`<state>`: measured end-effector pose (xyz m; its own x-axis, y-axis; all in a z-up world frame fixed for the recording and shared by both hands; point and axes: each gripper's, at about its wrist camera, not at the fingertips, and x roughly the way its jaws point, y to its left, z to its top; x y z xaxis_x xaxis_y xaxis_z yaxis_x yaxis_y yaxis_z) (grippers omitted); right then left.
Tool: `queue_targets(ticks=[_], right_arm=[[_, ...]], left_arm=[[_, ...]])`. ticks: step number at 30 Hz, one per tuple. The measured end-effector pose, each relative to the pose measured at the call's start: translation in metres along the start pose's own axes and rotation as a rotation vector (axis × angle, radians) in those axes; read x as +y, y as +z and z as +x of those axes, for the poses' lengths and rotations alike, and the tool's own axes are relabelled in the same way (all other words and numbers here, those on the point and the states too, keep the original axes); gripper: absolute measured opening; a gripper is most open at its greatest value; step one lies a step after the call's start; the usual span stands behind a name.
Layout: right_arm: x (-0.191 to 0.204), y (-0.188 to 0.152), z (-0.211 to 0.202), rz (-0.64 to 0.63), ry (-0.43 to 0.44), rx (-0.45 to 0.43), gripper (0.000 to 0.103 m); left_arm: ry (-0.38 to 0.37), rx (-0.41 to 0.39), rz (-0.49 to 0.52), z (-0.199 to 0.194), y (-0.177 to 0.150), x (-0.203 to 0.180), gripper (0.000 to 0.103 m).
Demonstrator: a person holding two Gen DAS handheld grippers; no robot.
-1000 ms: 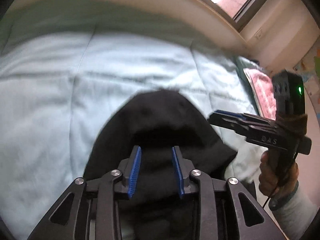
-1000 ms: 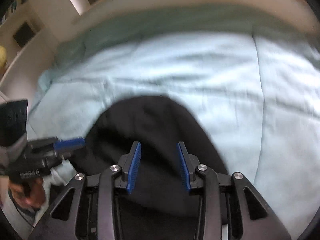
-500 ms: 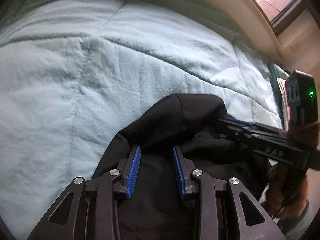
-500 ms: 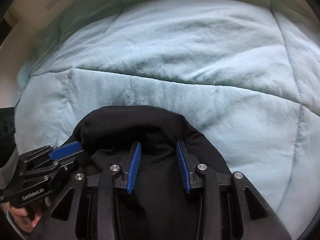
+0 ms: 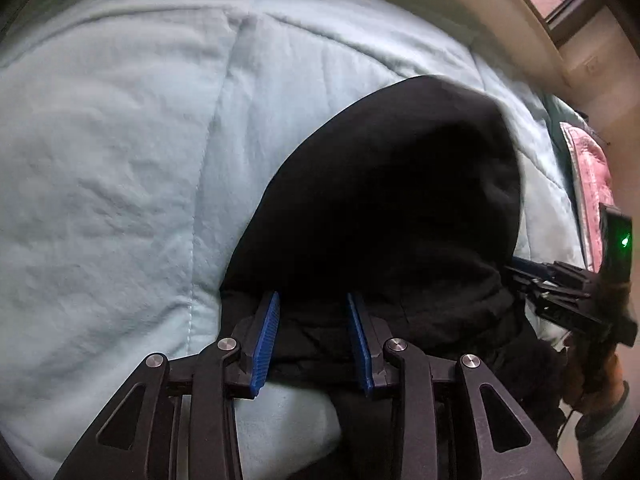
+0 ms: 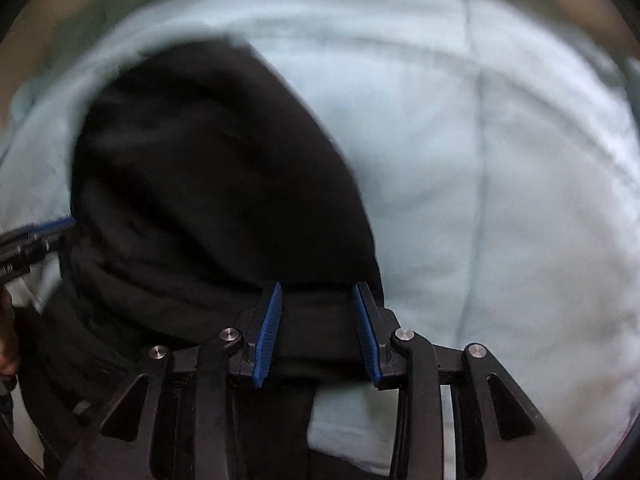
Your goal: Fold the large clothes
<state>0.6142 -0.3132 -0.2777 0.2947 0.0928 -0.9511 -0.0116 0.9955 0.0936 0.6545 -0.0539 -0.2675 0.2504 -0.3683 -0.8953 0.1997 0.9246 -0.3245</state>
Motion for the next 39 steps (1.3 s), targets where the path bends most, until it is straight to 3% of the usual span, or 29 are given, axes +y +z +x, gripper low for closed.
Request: queue_targets(ticks=[4, 9, 11, 14, 17, 23, 26, 27, 28, 29, 35, 39], right_arm=[[0.001, 0.008, -0.017, 0.029, -0.009, -0.009, 0.039], [0.001, 0.001, -0.055, 0.032, 0.05, -0.085, 0.039], [0.001, -0.006, -0.054, 0.031, 0.048, -0.086, 0.039], [-0.002, -0.014, -0.025, 0.034, 0.027, -0.024, 0.039], [-0.003, -0.017, -0.016, 0.027, 0.033, -0.028, 0.039], [-0.016, -0.016, -0.033, 0.024, 0.07, -0.015, 0.04], [-0.028, -0.003, -0.058, 0.02, 0.112, -0.056, 0.04], [-0.035, 0.005, -0.062, 0.02, 0.125, -0.067, 0.042], [-0.039, 0.013, -0.069, 0.025, 0.147, -0.078, 0.043], [-0.041, 0.018, -0.072, 0.027, 0.156, -0.084, 0.046], [-0.042, 0.068, -0.065, -0.009, 0.181, -0.08, 0.048], [-0.027, 0.079, -0.041, -0.037, 0.209, -0.053, 0.048]], left_arm=[[-0.003, -0.044, 0.043, -0.031, 0.005, -0.01, 0.035], [-0.059, -0.118, 0.04, -0.071, -0.01, -0.006, 0.038], [-0.044, -0.097, 0.029, -0.062, -0.011, 0.0, 0.045], [-0.028, -0.031, 0.006, -0.031, -0.013, 0.008, 0.045], [-0.014, -0.005, 0.049, -0.014, -0.015, 0.012, 0.045], [-0.017, -0.044, 0.099, -0.043, -0.009, 0.007, 0.045], [-0.06, -0.105, 0.128, -0.075, 0.006, 0.007, 0.049], [-0.07, -0.117, 0.129, -0.081, 0.014, 0.007, 0.055], [-0.079, -0.128, 0.129, -0.086, 0.023, 0.007, 0.069], [-0.088, -0.138, 0.133, -0.09, 0.035, 0.007, 0.076], [-0.17, -0.066, 0.138, -0.059, 0.082, -0.001, 0.076], [-0.198, -0.005, 0.108, -0.026, 0.102, 0.009, 0.076]])
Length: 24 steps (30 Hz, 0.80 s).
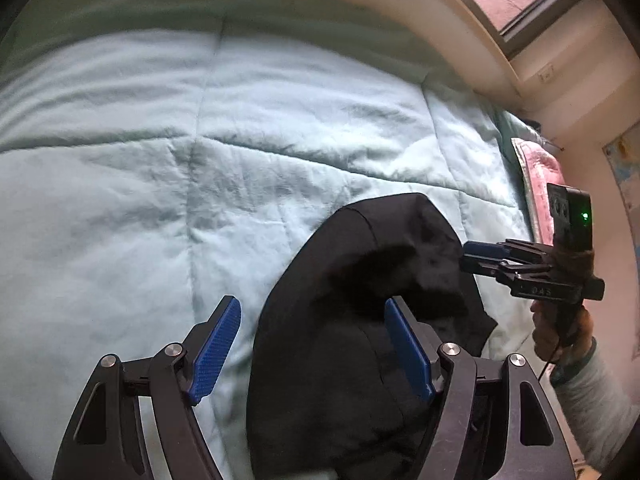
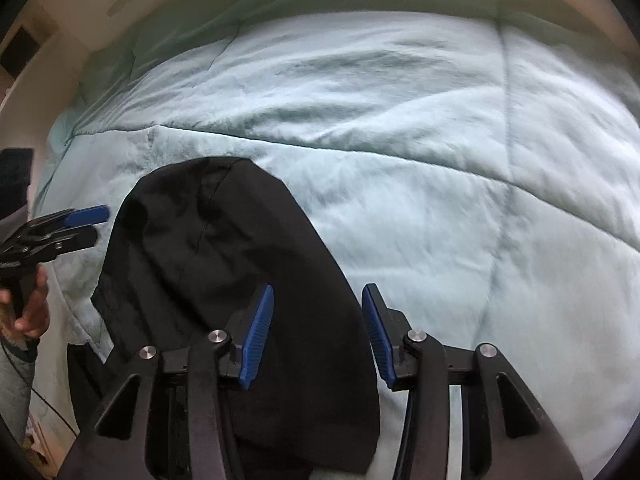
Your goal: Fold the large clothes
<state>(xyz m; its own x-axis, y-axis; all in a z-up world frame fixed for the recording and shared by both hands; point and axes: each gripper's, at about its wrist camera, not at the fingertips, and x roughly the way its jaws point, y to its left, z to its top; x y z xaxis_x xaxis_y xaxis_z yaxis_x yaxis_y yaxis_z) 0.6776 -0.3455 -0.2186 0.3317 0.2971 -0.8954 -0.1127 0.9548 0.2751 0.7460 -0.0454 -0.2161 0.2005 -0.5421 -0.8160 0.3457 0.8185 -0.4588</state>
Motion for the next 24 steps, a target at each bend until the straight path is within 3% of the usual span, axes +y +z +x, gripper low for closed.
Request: queue_targets(ticks=[4, 6, 8, 9, 10, 11, 12, 14, 20, 24], right_arm=[[-0.004, 0.009, 0.022, -0.003, 0.086, 0.028, 0.05], [-0.008, 0.014, 0.035, 0.023, 0.121, 0.042, 0.061], [-0.012, 0.018, 0.05, 0.061, 0.203, 0.056, 0.061], [-0.012, 0.018, 0.053, 0.066, 0.232, 0.064, 0.061], [-0.008, 0.018, 0.054, 0.051, 0.243, 0.07, 0.058], [-0.002, 0.017, 0.053, 0.016, 0.231, 0.068, 0.037], [0.004, 0.015, 0.048, -0.022, 0.225, 0.061, 0.024], [0.018, 0.006, 0.029, -0.077, 0.216, 0.023, 0.018], [0.068, -0.038, -0.057, -0.218, 0.135, -0.119, 0.016], [0.112, -0.087, -0.117, -0.281, 0.071, -0.201, 0.015]], left_arm=[[-0.102, 0.078, -0.046, 0.031, 0.007, 0.006, 0.076], [-0.098, 0.104, -0.049, 0.048, 0.008, 0.005, 0.076], [-0.108, 0.121, -0.041, 0.061, 0.01, 0.002, 0.074], [-0.109, 0.116, -0.026, 0.063, 0.01, -0.001, 0.066], [-0.099, 0.112, -0.001, 0.062, 0.009, -0.006, 0.04], [-0.101, 0.11, 0.016, 0.06, 0.008, -0.009, 0.029], [-0.11, 0.092, 0.026, 0.053, 0.005, -0.012, 0.027], [-0.134, 0.055, 0.053, 0.032, -0.003, -0.018, 0.023], [-0.16, -0.042, 0.123, -0.043, -0.041, -0.047, 0.023], [-0.164, -0.098, 0.185, -0.097, -0.09, -0.079, 0.022]])
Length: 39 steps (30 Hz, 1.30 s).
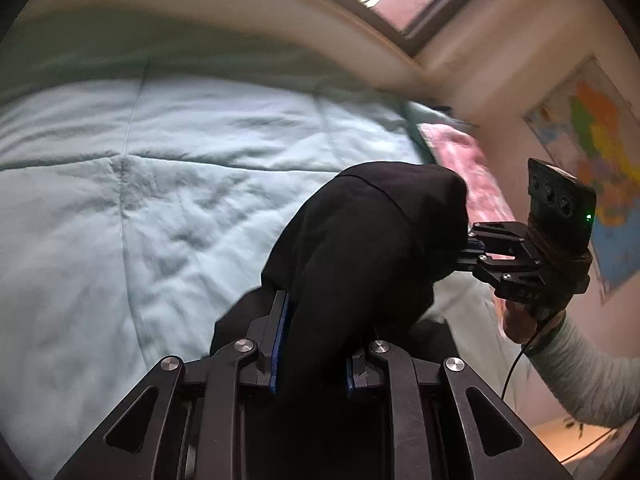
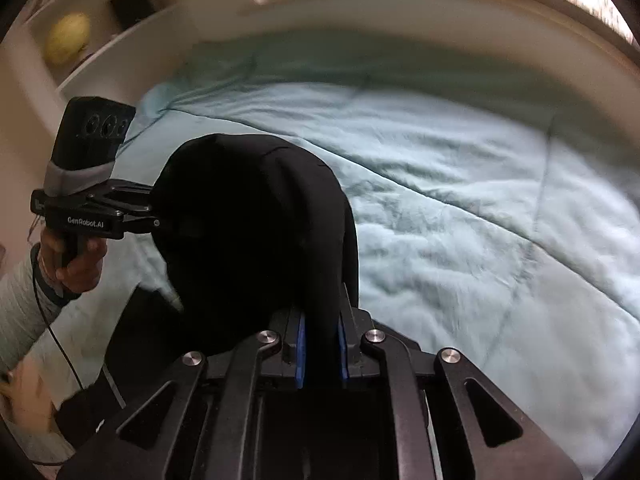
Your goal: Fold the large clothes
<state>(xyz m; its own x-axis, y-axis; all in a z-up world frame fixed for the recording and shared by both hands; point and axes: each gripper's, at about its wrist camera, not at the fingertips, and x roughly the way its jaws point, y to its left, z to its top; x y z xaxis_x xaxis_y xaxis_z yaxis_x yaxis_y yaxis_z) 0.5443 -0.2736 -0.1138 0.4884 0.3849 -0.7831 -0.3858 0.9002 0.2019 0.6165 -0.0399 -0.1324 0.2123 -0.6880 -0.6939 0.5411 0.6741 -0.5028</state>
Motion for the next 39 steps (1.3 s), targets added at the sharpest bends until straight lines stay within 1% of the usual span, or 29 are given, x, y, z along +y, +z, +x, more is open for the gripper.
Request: queue_targets(ticks=[1, 2, 3, 4, 5, 7, 8, 11, 13, 14, 16, 17, 19, 20, 22, 24, 25, 26, 27, 28, 29, 30, 31, 32, 34, 36, 37, 38, 39], right_arm=[[0.015, -0.011, -0.017, -0.013, -0.016, -0.016, 0.015], [0.024, -0.018, -0.026, -0.019, -0.029, -0.024, 0.015], [0.038, -0.031, -0.041, -0.022, -0.045, -0.034, 0.015], [0.05, -0.044, -0.055, -0.017, -0.053, -0.044, 0.015], [0.057, -0.051, -0.063, -0.014, -0.058, -0.048, 0.015], [0.083, -0.082, -0.089, -0.014, -0.078, -0.059, 0.015], [0.089, -0.093, -0.098, -0.014, -0.083, -0.061, 0.015], [0.124, -0.141, -0.12, -0.01, -0.102, -0.052, 0.015], [0.139, -0.167, -0.13, 0.0, -0.114, -0.041, 0.015], [0.149, -0.183, -0.133, 0.006, -0.134, -0.031, 0.015], [0.161, -0.209, -0.13, 0.019, -0.159, 0.006, 0.017], [0.165, -0.221, -0.127, 0.023, -0.167, 0.031, 0.018], [0.168, -0.242, -0.12, 0.028, -0.194, 0.082, 0.019], [0.165, -0.253, -0.115, 0.038, -0.211, 0.115, 0.019], [0.152, -0.276, -0.109, 0.087, -0.244, 0.187, 0.019], [0.138, -0.292, -0.117, 0.15, -0.251, 0.215, 0.019], [0.132, -0.297, -0.127, 0.189, -0.238, 0.211, 0.02], [0.128, -0.295, -0.132, 0.208, -0.226, 0.202, 0.021], [0.124, -0.291, -0.141, 0.225, -0.211, 0.186, 0.025], [0.122, -0.281, -0.149, 0.234, -0.192, 0.161, 0.029], [0.122, -0.274, -0.154, 0.236, -0.184, 0.14, 0.039], [0.122, -0.259, -0.161, 0.236, -0.177, 0.101, 0.047], [0.121, -0.247, -0.162, 0.24, -0.172, 0.07, 0.05], [0.12, -0.232, -0.162, 0.252, -0.151, 0.037, 0.05], [0.115, -0.196, -0.151, 0.303, -0.087, -0.014, 0.05], [0.11, -0.169, -0.128, 0.346, -0.048, -0.013, 0.05], [0.107, -0.157, -0.109, 0.365, -0.045, 0.007, 0.05], [0.105, -0.152, -0.096, 0.376, -0.053, 0.028, 0.05], [0.103, -0.149, -0.073, 0.388, -0.065, 0.079, 0.05]], left_arm=[[0.0, -0.005, 0.014, -0.01, -0.01, -0.011, 0.022], [0.0, -0.006, 0.031, -0.022, -0.021, -0.021, 0.022], [0.004, -0.003, 0.053, -0.034, -0.038, -0.038, 0.022], [0.008, 0.001, 0.068, -0.042, -0.049, -0.047, 0.022], [0.018, 0.008, 0.091, -0.053, -0.066, -0.062, 0.022], [0.03, 0.017, 0.122, -0.068, -0.092, -0.082, 0.022], [0.035, 0.022, 0.139, -0.076, -0.111, -0.094, 0.022], [0.054, 0.045, 0.159, -0.091, -0.16, -0.117, 0.022], [0.059, 0.069, 0.16, -0.093, -0.191, -0.125, 0.023], [0.077, 0.089, 0.16, -0.092, -0.212, -0.128, 0.023], [0.125, 0.136, 0.137, -0.082, -0.24, -0.126, 0.023], [0.161, 0.173, 0.112, -0.073, -0.258, -0.12, 0.024], [0.209, 0.222, 0.064, -0.06, -0.283, -0.107, 0.024], [0.221, 0.243, 0.037, -0.057, -0.292, -0.102, 0.024], [0.221, 0.276, -0.025, -0.059, -0.311, -0.092, 0.024], [0.208, 0.286, -0.064, -0.07, -0.32, -0.087, 0.024], [0.211, 0.275, -0.07, -0.077, -0.322, -0.088, 0.024], [0.217, 0.261, -0.071, -0.085, -0.319, -0.088, 0.024], [0.224, 0.234, -0.073, -0.095, -0.312, -0.09, 0.024], [0.225, 0.201, -0.078, -0.103, -0.302, -0.091, 0.024], [0.212, 0.145, -0.079, -0.115, -0.285, -0.095, 0.024], [0.187, 0.091, -0.077, -0.125, -0.269, -0.1, 0.024], [0.168, 0.054, -0.079, -0.129, -0.257, -0.102, 0.027], [0.133, 0.006, -0.092, -0.131, -0.236, -0.106, 0.033], [0.051, -0.028, -0.132, -0.122, -0.212, -0.105, 0.036], [-0.048, -0.032, -0.162, -0.104, -0.197, -0.104, 0.036], [-0.06, -0.01, -0.184, -0.086, -0.193, -0.1, 0.036], [-0.057, 0.022, -0.21, -0.07, -0.194, -0.094, 0.036], [-0.052, 0.06, -0.236, -0.053, -0.199, -0.086, 0.036]])
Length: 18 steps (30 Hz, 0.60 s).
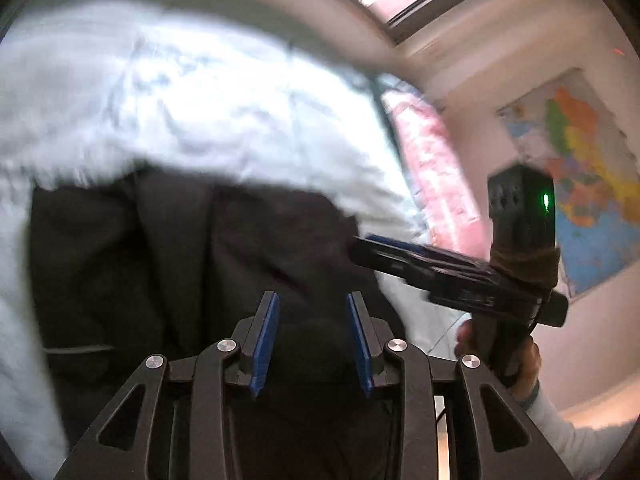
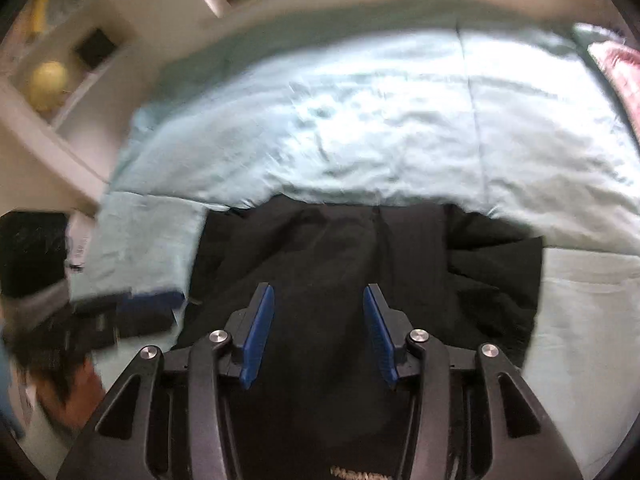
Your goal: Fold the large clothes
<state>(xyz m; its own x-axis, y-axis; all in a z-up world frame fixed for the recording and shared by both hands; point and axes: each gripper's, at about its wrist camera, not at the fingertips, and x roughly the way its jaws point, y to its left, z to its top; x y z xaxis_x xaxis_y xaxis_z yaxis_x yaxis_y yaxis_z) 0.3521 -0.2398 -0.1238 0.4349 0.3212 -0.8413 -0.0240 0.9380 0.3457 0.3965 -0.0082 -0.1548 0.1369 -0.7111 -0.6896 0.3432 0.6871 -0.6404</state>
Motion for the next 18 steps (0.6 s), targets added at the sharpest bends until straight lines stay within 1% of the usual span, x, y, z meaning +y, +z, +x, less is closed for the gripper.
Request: queue_targets(ticks=[1, 2, 3, 4, 5, 6, 8, 9, 11, 13, 15, 17, 18], right_arm=[[-0.004, 0.0, 0.027, 0.016, -0.032, 0.067, 0.05], [-0.01, -0.006, 0.044, 0.031, -0.054, 0.109, 0.05], [-0.02, -0.017, 0.067, 0.052, -0.084, 0.171, 0.048], [-0.031, -0.031, 0.088, 0.069, -0.105, 0.231, 0.046], [-0.037, -0.043, 0.099, 0.079, -0.11, 0.259, 0.044], [-0.043, -0.058, 0.108, 0.082, -0.106, 0.254, 0.042], [-0.045, -0.073, 0.109, 0.056, -0.105, 0.196, 0.042], [-0.043, -0.076, 0.107, 0.046, -0.111, 0.169, 0.042], [-0.042, -0.078, 0.105, 0.048, -0.11, 0.148, 0.042], [-0.046, -0.08, 0.097, 0.062, -0.075, 0.134, 0.043], [-0.044, -0.082, 0.076, 0.079, -0.031, 0.113, 0.044], [-0.036, -0.085, 0.049, 0.072, 0.008, 0.071, 0.045], [-0.027, -0.089, 0.032, 0.047, 0.025, 0.039, 0.045]], left_arm=[[0.024, 0.032, -0.02, 0.015, -0.006, 0.01, 0.036], [0.063, 0.068, -0.054, 0.033, -0.014, 0.024, 0.036], [0.081, 0.095, -0.091, 0.046, -0.02, 0.034, 0.036], [0.076, 0.126, -0.142, 0.062, -0.031, 0.049, 0.036], [0.07, 0.131, -0.166, 0.072, -0.04, 0.059, 0.035], [0.064, 0.118, -0.179, 0.078, -0.047, 0.065, 0.035], [0.047, 0.086, -0.179, 0.078, -0.054, 0.068, 0.035], [0.042, 0.082, -0.173, 0.076, -0.054, 0.067, 0.035], [0.039, 0.085, -0.156, 0.07, -0.049, 0.064, 0.035], [0.052, 0.075, -0.103, 0.059, -0.047, 0.052, 0.035], [0.079, 0.071, -0.035, 0.045, -0.048, 0.036, 0.035], [0.07, 0.063, 0.01, 0.028, -0.05, 0.022, 0.035], [0.064, 0.056, 0.028, 0.021, -0.054, 0.017, 0.035]])
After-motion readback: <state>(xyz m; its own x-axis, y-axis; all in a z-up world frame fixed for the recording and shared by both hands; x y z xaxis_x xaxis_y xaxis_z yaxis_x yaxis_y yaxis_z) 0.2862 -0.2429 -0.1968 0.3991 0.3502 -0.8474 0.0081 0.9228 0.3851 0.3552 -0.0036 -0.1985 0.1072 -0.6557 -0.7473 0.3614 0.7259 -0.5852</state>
